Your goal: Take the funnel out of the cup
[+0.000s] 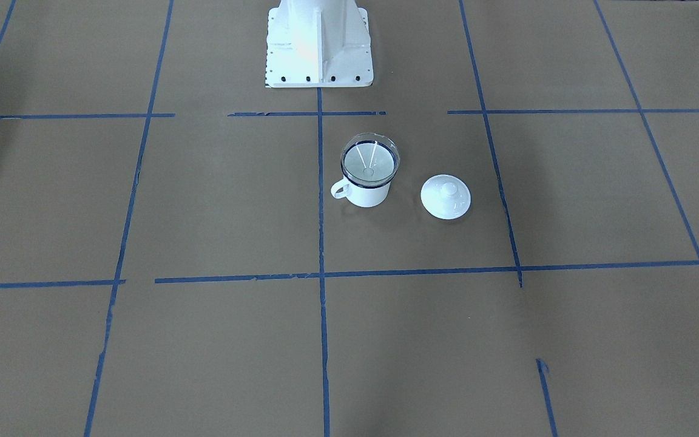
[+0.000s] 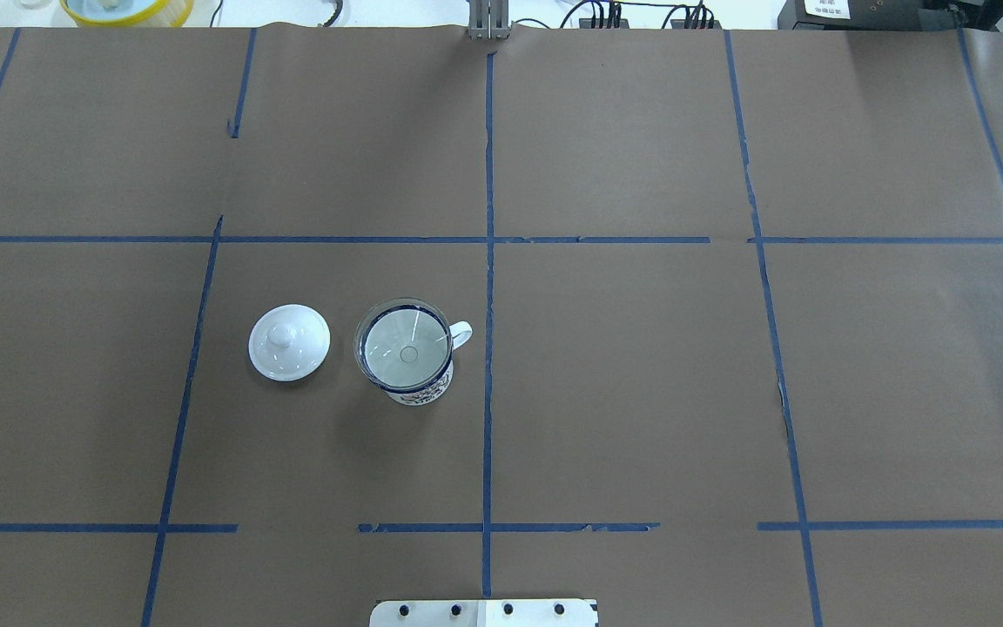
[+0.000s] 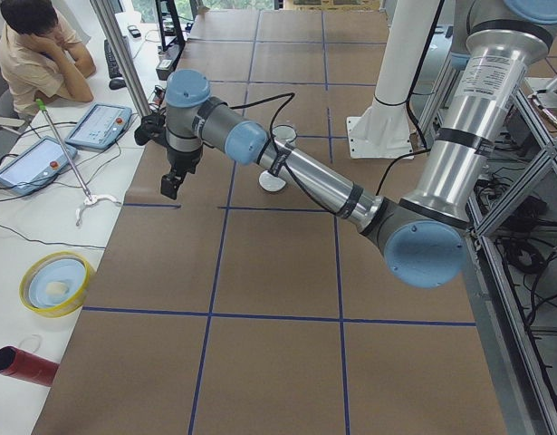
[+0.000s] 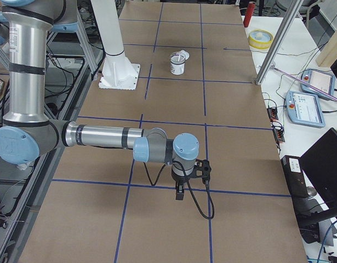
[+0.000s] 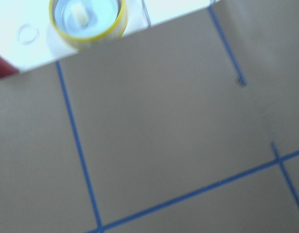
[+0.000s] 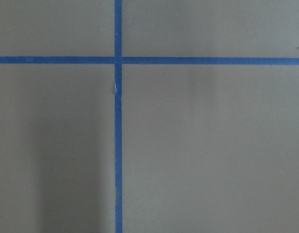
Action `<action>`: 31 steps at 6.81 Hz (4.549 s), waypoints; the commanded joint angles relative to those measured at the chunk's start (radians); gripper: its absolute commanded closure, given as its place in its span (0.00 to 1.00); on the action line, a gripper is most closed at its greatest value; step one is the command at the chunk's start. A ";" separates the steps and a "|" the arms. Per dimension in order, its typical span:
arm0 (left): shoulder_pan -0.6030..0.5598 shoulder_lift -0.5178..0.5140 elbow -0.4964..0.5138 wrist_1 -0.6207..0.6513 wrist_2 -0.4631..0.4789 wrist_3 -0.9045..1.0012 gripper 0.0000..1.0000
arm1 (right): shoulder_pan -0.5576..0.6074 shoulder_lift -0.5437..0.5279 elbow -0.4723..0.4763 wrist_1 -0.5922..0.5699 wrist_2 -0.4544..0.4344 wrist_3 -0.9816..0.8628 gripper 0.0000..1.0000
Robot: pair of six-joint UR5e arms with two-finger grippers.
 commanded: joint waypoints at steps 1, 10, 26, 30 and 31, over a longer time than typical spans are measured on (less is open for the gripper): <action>0.179 -0.147 -0.029 -0.053 0.041 -0.569 0.00 | 0.000 0.000 0.000 0.000 0.000 0.000 0.00; 0.871 -0.545 0.138 0.319 0.475 -1.157 0.00 | 0.000 0.000 0.000 0.000 0.000 0.000 0.00; 0.911 -0.487 0.138 0.224 0.442 -1.120 1.00 | 0.000 0.000 0.000 0.000 0.000 0.000 0.00; 0.899 -0.545 0.016 0.433 0.443 -1.118 1.00 | 0.000 0.000 0.000 0.000 0.000 0.000 0.00; 0.879 -0.598 -0.013 0.527 0.443 -1.118 1.00 | 0.000 0.000 0.000 0.000 0.000 0.000 0.00</action>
